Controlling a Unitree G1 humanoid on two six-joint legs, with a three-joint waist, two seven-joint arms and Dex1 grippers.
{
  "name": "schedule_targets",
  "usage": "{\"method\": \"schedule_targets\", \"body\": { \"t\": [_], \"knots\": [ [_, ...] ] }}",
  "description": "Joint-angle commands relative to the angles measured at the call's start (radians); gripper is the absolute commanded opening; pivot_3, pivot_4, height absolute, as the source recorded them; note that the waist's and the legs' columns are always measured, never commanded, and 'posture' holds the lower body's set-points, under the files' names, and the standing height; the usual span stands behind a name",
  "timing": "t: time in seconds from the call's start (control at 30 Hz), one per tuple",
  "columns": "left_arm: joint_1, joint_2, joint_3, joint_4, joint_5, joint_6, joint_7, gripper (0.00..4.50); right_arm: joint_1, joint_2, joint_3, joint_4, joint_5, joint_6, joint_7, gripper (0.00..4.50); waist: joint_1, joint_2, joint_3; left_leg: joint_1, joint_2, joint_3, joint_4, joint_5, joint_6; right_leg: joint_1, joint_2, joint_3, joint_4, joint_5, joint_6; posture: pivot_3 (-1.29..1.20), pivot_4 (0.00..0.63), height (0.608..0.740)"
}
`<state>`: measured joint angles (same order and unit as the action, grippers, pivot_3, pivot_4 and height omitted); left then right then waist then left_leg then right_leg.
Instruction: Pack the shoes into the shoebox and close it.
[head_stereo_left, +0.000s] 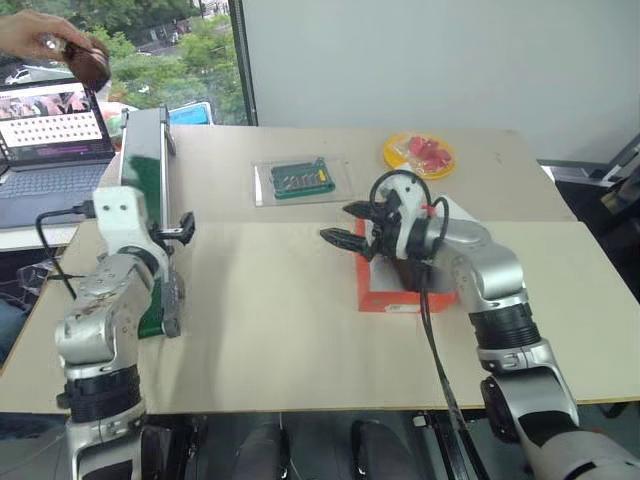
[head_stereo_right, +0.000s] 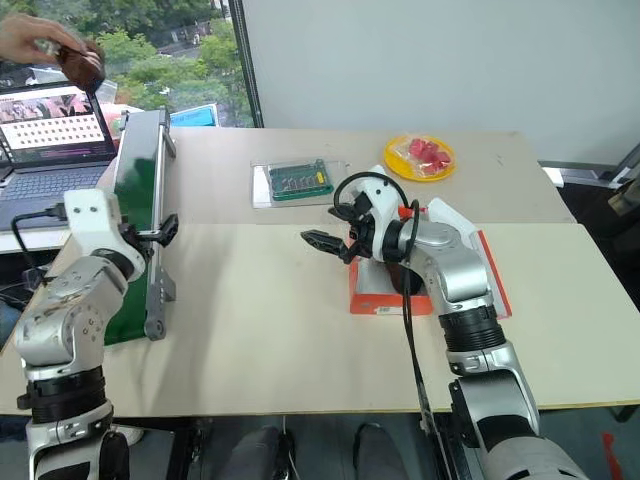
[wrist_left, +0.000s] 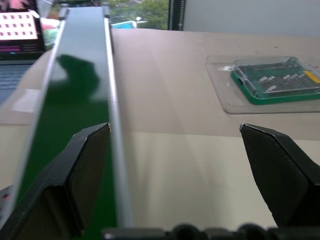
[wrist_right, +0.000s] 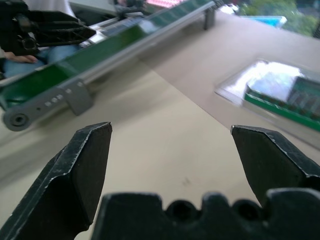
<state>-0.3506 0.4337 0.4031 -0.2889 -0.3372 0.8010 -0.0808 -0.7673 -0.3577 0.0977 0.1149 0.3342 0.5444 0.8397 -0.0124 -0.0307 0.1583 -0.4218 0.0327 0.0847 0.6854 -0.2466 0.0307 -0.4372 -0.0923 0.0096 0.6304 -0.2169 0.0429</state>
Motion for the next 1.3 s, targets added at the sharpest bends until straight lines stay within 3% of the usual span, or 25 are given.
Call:
{"method": "schedule_targets", "body": {
  "t": [0.03,0.43,0.83,1.3],
  "knots": [
    [0.065,-0.036,0.081,-0.085,-0.011,-0.064,0.026,4.44,0.001,0.005,0.002,0.020,-0.025,-0.104,0.014,4.50,0.000,0.000,0.000,0.000,0.000,0.000,0.000,0.000,0.000,0.000,0.000,0.000,0.000,0.000,0.000,0.00,0.150,0.740],
    [0.174,-0.053,0.124,0.005,0.047,-0.252,0.045,4.44,0.007,0.100,0.045,0.154,-0.104,-0.264,-0.018,4.50,-0.001,-0.001,0.000,0.001,0.001,0.000,0.000,0.000,0.000,0.000,0.000,0.000,0.000,0.001,-0.001,0.00,0.150,0.740],
    [0.106,0.012,0.090,0.195,0.089,-0.317,0.024,4.44,-0.027,0.153,0.038,0.227,-0.148,-0.292,-0.076,4.50,-0.002,-0.001,-0.001,0.001,0.001,0.000,0.000,0.000,-0.001,0.000,0.000,0.000,0.000,0.001,-0.001,0.00,0.150,0.740],
    [0.049,0.005,0.077,0.267,0.090,-0.320,0.047,4.44,-0.021,0.149,0.024,0.214,-0.151,-0.292,-0.097,4.50,-0.003,-0.001,-0.001,0.001,0.001,0.000,0.000,0.000,-0.001,0.000,0.000,-0.001,0.001,0.001,-0.001,0.00,0.150,0.740]
  ]
}}
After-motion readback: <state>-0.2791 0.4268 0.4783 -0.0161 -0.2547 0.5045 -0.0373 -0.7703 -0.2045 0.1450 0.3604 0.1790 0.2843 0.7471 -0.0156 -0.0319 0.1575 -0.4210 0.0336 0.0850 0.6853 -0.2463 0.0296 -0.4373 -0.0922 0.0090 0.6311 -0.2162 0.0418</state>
